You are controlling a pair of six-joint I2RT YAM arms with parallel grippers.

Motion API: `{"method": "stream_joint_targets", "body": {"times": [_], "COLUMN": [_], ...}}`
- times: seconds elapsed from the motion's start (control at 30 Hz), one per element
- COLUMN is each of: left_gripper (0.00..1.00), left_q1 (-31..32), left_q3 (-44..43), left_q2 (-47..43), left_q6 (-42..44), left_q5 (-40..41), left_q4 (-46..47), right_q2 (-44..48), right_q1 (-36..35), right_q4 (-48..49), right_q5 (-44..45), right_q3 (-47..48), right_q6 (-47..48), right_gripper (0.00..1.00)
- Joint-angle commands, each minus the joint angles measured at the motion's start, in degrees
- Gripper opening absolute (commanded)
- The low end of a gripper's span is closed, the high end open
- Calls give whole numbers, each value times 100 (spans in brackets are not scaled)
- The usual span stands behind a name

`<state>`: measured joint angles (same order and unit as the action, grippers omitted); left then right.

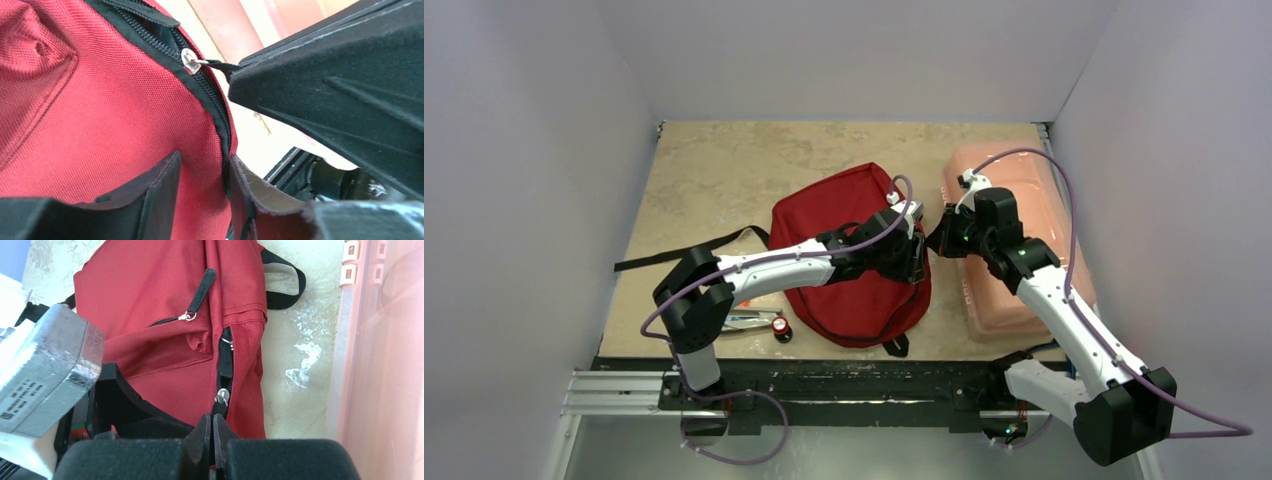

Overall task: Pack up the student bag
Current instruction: Zip the student bag at the center of the board.

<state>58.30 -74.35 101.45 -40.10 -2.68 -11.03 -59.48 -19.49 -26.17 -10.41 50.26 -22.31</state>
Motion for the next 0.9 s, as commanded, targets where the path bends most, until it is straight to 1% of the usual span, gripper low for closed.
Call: {"method": "stream_joint_targets", "body": {"times": [0.0, 0.03, 0.07, 0.1, 0.17, 0.23, 0.3, 0.43, 0.5, 0.57, 0.77, 0.87], "left_gripper": [26, 17, 4, 0, 0, 0, 0, 0, 0, 0, 0, 0], "left_q1": [-12, -13, -8, -11, -3, -3, 5, 43, 87, 98, 117, 154], "left_q3": [2, 12, 82, 186, 558, 972, 1290, 1526, 1590, 1600, 1669, 1699], "left_q2": [24, 36, 29, -16, -160, -343, -417, -412, -432, -404, -378, -325], "left_q6": [52, 88, 116, 156, 200, 226, 208, 72, 58, 78, 53, 42], "left_q5": [193, 152, 113, 87, 30, 17, -15, -184, -188, -233, -416, -525], "left_q4": [66, 70, 82, 119, 401, 710, 962, 1014, 1289, 1355, 1501, 1574], "right_q2": [131, 105, 59, -34, -383, -768, -1139, -2040, -2377, -2583, -2943, -2867], "right_q1": [-1, 0, 4, 6, 14, 16, 39, 76, 93, 102, 134, 122], "right_q4": [241, 279, 296, 294, 199, 2, 80, 97, 18, 103, 122, 243], "right_q5": [-7, 119, 289, 466, 664, 1176, 1505, 1662, 1964, 2224, 2461, 2507], "right_q3": [357, 358, 384, 459, 673, 1035, 1335, 2124, 2415, 2529, 2859, 2770], "right_q6": [-126, -164, -213, -255, -453, -511, -465, -319, -233, -125, 77, 165], "right_gripper": [0, 0, 0, 0, 0, 0, 0, 0, 0, 0, 0, 0]}}
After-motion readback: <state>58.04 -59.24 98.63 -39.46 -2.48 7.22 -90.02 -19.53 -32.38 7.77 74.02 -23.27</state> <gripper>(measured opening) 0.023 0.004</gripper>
